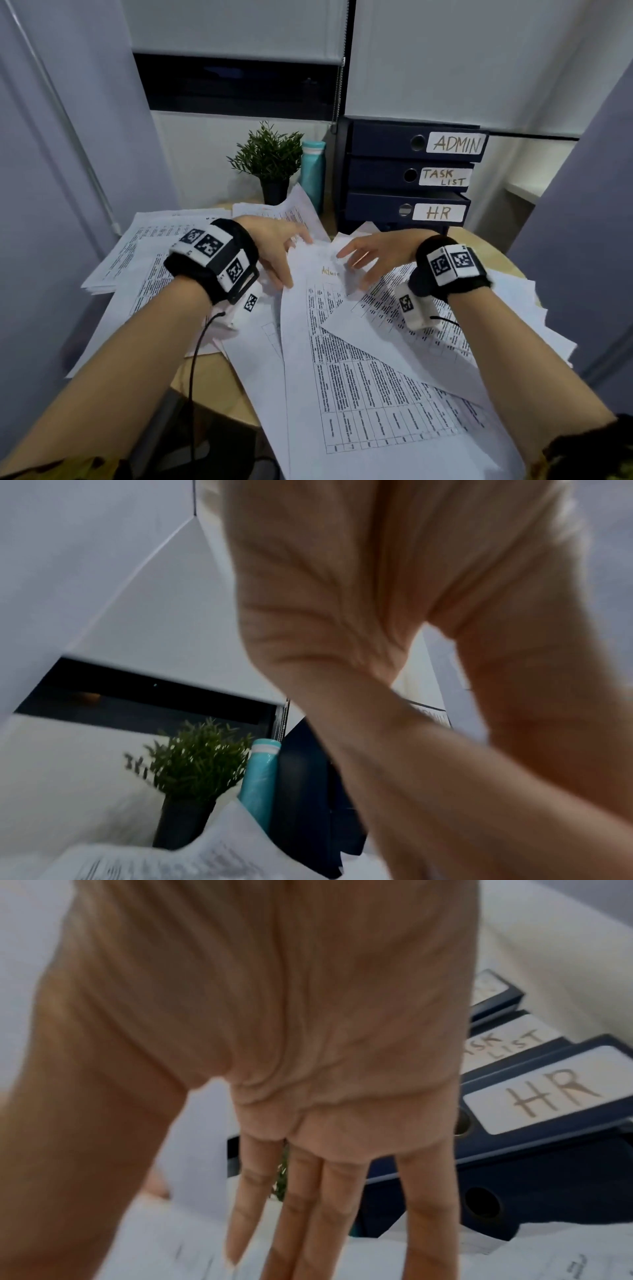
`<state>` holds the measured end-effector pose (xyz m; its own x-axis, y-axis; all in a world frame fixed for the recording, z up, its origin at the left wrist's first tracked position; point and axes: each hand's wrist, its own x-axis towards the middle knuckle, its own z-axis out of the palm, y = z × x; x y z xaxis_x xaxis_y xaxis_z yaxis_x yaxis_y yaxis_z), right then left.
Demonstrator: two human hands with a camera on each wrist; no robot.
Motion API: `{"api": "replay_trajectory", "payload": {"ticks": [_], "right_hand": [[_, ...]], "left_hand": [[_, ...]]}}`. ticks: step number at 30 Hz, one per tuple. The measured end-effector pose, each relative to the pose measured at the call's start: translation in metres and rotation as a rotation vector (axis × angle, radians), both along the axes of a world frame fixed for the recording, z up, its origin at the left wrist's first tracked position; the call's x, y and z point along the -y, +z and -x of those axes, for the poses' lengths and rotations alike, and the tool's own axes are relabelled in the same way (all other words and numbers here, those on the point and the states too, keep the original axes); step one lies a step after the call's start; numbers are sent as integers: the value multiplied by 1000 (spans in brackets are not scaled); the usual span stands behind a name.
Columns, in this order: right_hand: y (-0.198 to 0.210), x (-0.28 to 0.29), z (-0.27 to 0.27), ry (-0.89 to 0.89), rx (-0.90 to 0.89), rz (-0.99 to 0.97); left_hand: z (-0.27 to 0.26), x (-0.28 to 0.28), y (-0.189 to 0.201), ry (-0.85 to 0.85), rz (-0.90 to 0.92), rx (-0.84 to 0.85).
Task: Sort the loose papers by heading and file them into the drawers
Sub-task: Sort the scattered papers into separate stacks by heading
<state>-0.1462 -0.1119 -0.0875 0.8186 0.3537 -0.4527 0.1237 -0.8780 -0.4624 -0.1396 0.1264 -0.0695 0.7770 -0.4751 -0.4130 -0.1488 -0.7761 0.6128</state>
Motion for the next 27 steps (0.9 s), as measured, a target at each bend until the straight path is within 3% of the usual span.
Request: {"api": "replay_trajectory", "payload": {"ticks": [2, 6, 13, 17, 21, 24, 27], "right_hand": [[0, -9, -4, -25, 27, 62], [1, -19, -2, -2, 246, 140], [-2, 4, -3, 45, 395, -534], [-3, 19, 6, 71, 350, -703], [-7, 30, 5, 107, 197, -600], [-4, 25, 7, 137, 183, -505], [-2, 24, 7, 154, 112, -537]], "left_hand": [[1, -7, -2, 25, 139, -16], [2, -13, -6, -13, 270, -20], [-7, -25, -11, 27, 463, -84], [-10, -22, -13, 89, 432, -63], [-8, -15, -11, 130, 394, -28], [0, -8, -8, 62, 428, -20], [12, 1, 0, -103, 506, -145]]}}
